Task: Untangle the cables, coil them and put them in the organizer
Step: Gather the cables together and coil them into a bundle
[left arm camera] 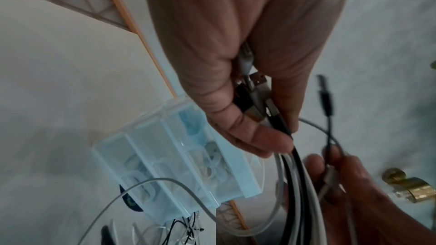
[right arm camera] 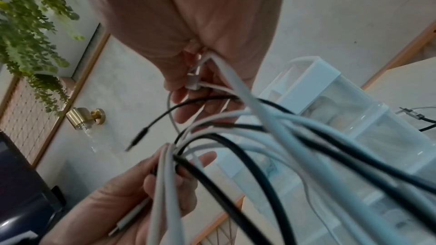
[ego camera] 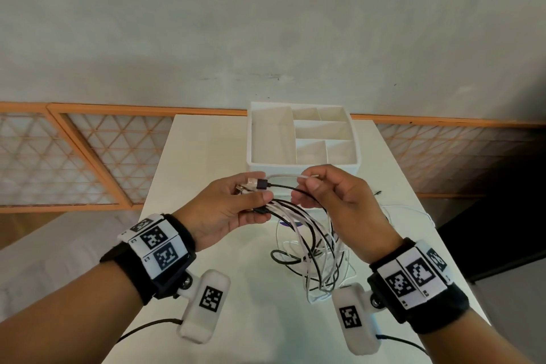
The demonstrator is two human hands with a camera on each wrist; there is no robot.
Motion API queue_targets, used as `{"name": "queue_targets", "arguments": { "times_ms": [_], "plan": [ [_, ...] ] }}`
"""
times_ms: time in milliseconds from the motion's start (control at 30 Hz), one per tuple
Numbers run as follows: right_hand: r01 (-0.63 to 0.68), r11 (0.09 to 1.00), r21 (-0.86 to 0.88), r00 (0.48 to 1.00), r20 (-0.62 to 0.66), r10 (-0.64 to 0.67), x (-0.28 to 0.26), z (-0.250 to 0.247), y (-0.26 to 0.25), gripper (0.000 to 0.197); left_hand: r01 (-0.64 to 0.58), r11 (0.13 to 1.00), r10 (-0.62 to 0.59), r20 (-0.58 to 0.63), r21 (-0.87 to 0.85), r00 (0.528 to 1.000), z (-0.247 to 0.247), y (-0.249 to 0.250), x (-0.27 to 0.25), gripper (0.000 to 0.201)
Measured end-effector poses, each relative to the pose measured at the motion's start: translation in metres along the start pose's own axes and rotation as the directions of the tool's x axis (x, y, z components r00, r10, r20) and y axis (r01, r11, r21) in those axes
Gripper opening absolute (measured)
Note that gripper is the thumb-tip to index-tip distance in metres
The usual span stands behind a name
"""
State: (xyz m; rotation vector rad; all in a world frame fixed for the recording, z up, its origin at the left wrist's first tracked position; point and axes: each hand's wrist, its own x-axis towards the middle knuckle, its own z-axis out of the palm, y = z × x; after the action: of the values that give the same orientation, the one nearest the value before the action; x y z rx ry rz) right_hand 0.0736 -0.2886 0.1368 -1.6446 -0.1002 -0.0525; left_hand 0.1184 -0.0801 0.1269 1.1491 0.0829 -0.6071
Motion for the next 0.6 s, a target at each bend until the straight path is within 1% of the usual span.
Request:
{"name": "queue_targets", "arguments": {
  "times_ms": [100, 167, 267, 367, 433, 500, 533, 600],
  "plan": [
    [-0.025, 0.998, 0.054, 0.996, 0.090, 0.020, -0.006, -0.008, -0.004, 0.017, 0.010, 1.000, -0.009, 0.036, -0.018, 0.999, -0.006, 0.000, 0.000, 0.039],
    [-0.037, 0.999, 0.039, 0.994, 0.106, 0.033, -0.008, -0.013, -0.003, 0.017, 0.020, 0.999, -0.017, 0.064, -0.046, 0.998, -0.008, 0.000, 0.000, 0.036],
    [-0.007, 0.997, -0.079, 0.999, 0.050, 0.011, -0.009, -0.011, 0.005, 0.017, 0.043, 0.997, -0.040, 0.050, -0.060, 0.998, -0.008, -0.003, 0.003, 0.035],
    [-0.007, 0.978, -0.208, 0.999, -0.039, -0.001, -0.008, 0.000, 0.016, 0.014, 0.055, 0.996, -0.056, -0.022, -0.066, 0.998, -0.003, -0.008, 0.009, 0.034],
    [0.009, 0.962, -0.273, 0.999, -0.049, -0.024, -0.007, 0.003, 0.019, 0.013, 0.051, 0.996, -0.055, -0.063, -0.069, 0.996, -0.002, -0.010, 0.011, 0.033],
    [0.019, 0.959, -0.281, 0.998, -0.056, -0.036, -0.005, -0.001, 0.016, 0.012, 0.051, 0.997, -0.056, -0.089, -0.057, 0.994, -0.004, -0.011, 0.012, 0.037],
    [0.000, 0.964, -0.264, 0.998, -0.063, -0.018, -0.003, -0.005, 0.015, 0.012, 0.048, 0.997, -0.053, -0.098, -0.052, 0.994, -0.007, -0.010, 0.011, 0.036],
    [-0.059, 0.969, -0.238, 0.997, -0.064, 0.045, 0.001, -0.015, 0.012, 0.015, 0.036, 0.999, -0.040, -0.114, -0.036, 0.993, -0.012, -0.009, 0.010, 0.026]
  ]
}}
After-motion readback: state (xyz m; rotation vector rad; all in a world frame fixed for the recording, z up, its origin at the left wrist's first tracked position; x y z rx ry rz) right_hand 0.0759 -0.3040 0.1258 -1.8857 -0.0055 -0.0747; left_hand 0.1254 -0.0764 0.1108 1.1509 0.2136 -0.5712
